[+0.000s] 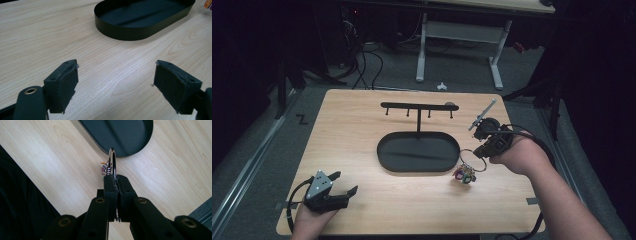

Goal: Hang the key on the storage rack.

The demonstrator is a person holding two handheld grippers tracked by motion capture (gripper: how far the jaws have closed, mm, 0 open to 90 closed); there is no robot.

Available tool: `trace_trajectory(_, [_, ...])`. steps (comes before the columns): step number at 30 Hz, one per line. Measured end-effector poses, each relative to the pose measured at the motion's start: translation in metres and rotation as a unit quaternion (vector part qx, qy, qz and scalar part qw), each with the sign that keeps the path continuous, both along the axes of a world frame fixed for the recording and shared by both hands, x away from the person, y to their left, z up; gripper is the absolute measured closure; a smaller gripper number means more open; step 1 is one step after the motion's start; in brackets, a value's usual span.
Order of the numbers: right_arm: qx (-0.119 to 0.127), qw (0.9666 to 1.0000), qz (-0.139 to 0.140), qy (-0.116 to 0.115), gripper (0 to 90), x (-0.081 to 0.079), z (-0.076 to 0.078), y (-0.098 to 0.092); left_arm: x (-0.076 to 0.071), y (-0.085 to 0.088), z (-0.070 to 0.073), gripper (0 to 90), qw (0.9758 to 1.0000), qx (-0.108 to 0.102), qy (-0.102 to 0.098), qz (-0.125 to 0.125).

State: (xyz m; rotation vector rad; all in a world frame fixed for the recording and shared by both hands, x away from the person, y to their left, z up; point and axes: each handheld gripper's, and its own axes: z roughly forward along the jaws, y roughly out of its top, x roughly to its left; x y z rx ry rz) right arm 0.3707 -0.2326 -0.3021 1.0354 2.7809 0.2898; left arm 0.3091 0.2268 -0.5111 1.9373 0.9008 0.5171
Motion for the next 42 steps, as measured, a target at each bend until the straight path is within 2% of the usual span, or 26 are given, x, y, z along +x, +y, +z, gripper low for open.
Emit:
trace_trajectory(7, [-0.001, 1.0000, 0.007, -0.005, 87.7, 0.001, 0.010, 0.005, 0.000, 0.001, 0.001, 20.0, 1.0000, -0.003, 0.001, 0.000])
trace_trajectory(24, [-0.007, 0.9997, 0.005, -0.024, 87.8, 0.023, 0.036, 0.020, 0.000, -0.002, 0.001, 20.0, 1.0000, -0.002, -0.002, -0.005])
trace_trajectory(28, [-0.009, 0.9995, -0.001, -0.031, 87.8, 0.031, 0.039, 0.022, -0.001, -0.002, 0.001, 20.0, 1.0000, 0.002, -0.004, -0.006])
trace_trajectory(32, [0.000, 0.9993, -0.006, -0.037, 87.7, 0.038, 0.040, 0.024, -0.002, -0.002, 0.000, 20.0, 1.0000, 0.003, -0.003, -0.007])
trace_trajectory(36, [-0.004, 0.9995, -0.009, -0.030, 87.8, 0.045, 0.038, 0.026, -0.003, -0.003, 0.001, 20.0, 1.0000, 0.000, -0.004, -0.006])
trace_trajectory(42, [-0.002, 0.9993, -0.012, -0.034, 87.8, 0.052, 0.039, 0.026, -0.001, -0.003, 0.000, 20.0, 1.0000, 0.002, -0.005, -0.005])
